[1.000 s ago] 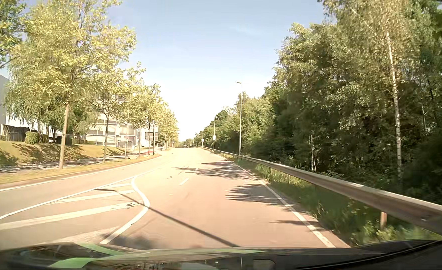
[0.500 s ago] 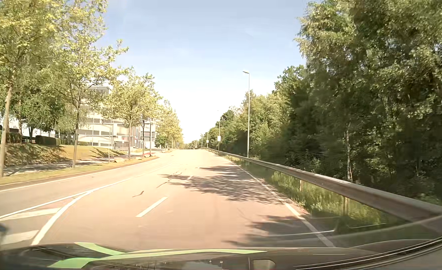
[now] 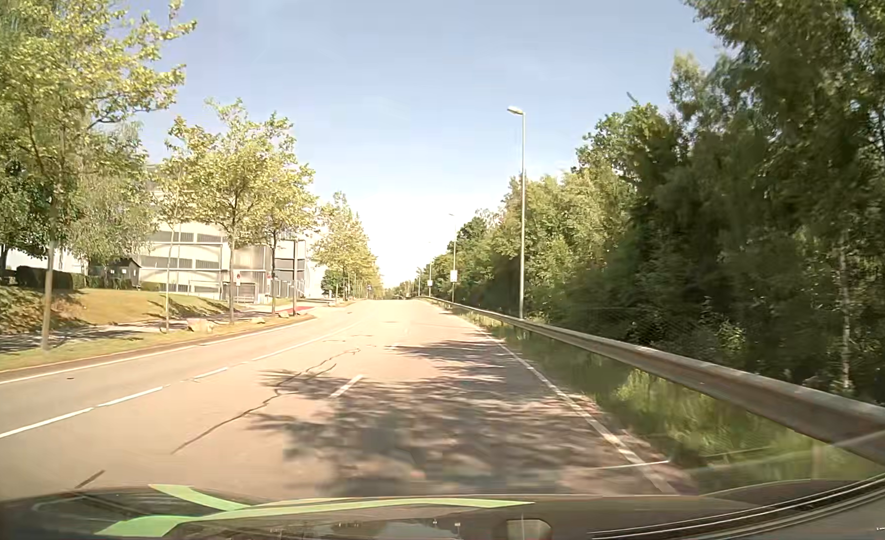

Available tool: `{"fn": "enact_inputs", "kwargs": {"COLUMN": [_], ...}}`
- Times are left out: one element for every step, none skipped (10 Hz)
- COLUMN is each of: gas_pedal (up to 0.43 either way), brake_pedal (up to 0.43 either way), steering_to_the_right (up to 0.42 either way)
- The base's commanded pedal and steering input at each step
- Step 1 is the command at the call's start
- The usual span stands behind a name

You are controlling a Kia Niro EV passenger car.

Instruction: Follow the waypoints while adhering to traffic rules and regulations

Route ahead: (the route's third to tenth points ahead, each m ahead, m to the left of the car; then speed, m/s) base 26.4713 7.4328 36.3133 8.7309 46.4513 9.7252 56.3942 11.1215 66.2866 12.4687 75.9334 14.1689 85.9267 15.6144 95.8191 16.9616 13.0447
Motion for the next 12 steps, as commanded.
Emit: {"fn": "enact_inputs", "kwargs": {"gas_pedal": [0.169, 0.169, 0.169, 0.169, 0.169, 0.169, 0.169, 0.157, 0.157, 0.157, 0.157, 0.157], "brake_pedal": [0.000, 0.000, 0.000, 0.000, 0.000, 0.000, 0.000, 0.000, 0.000, 0.000, 0.000, 0.000], "steering_to_the_right": [-0.026, -0.024, -0.022, -0.020, -0.020, -0.020, -0.019, -0.018, -0.019, -0.018, -0.018, -0.018]}}
